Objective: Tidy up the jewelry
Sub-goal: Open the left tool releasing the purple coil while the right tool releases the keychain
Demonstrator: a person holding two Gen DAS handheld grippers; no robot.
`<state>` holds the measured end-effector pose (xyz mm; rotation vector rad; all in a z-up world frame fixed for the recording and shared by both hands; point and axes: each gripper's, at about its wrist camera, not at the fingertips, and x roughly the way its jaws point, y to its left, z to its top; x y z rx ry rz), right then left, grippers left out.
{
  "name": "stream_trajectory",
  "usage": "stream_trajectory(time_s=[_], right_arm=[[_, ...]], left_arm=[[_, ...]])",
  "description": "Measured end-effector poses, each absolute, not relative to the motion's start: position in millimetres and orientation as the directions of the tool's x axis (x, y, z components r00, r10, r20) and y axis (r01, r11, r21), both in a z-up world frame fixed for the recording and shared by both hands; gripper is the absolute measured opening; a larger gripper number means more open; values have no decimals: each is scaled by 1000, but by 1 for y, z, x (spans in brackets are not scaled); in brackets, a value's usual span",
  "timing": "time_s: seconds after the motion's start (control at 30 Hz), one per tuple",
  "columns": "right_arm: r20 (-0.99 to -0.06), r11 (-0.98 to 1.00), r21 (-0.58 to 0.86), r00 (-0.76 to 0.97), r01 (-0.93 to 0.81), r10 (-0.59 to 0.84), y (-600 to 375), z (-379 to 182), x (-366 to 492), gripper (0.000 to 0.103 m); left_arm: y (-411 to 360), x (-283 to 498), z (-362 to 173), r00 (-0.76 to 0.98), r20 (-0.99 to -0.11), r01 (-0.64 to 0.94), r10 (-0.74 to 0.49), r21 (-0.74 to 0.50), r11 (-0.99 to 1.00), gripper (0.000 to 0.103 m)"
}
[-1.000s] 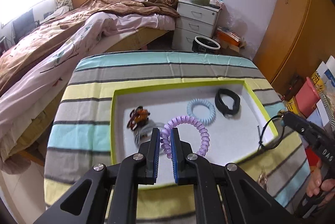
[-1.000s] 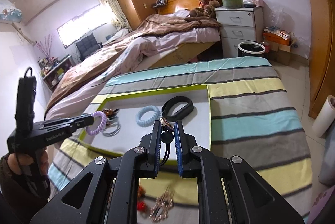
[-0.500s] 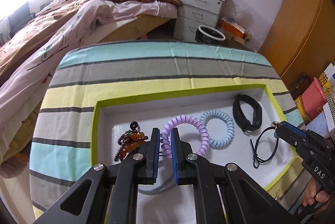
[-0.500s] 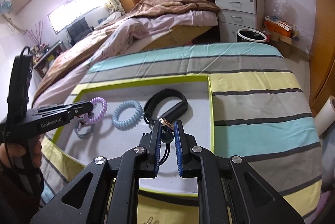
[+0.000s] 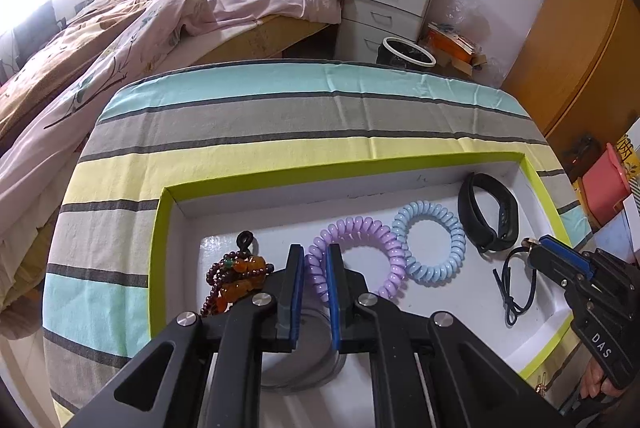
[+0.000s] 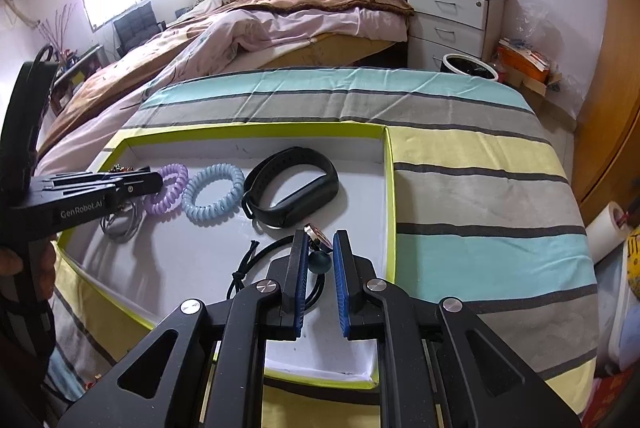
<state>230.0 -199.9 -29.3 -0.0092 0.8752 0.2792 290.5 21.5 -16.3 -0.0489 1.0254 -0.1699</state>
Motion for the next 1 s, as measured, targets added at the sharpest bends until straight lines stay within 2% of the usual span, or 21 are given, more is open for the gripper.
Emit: stream_trajectory(time_s=[0.1, 0.33, 0.53, 0.6, 0.63, 0.67, 0.7, 1.0], right_arm=[[-762, 964, 91, 605, -249, 229, -197, -30, 230, 13], [-769, 964, 61, 604, -258, 210, -191, -31, 230, 14], [-769, 964, 54, 605, -261, 207, -189, -32, 230, 16], [-767, 964, 54, 608, -260, 207, -189, -31, 230, 22], [-765, 964, 55, 610, -260, 208, -188, -31, 230, 25], [-760, 964, 55, 615, -261, 210, -188, -30, 229, 32], [-756, 963, 57, 619, -262, 213, -188, -29, 228, 35], [-737, 964, 72, 638, -257, 225, -191, -18, 218, 35]], left_arm=[[22, 291, -16, 507, -846, 117, -162, -119, 986, 11], [22, 291, -16, 506, -845, 120, -173, -130, 984, 23], [23, 289, -15, 506, -844, 115, -179, -141, 983, 25], [23, 287, -14, 512, -842, 114, -170, -129, 985, 32], [23, 285, -12, 516, -839, 110, -170, -132, 985, 39], [24, 284, -11, 518, -837, 108, -174, -137, 985, 43], [25, 283, -10, 521, -834, 108, -181, -146, 983, 43], [26, 257, 11, 559, -810, 103, -174, -141, 985, 43]])
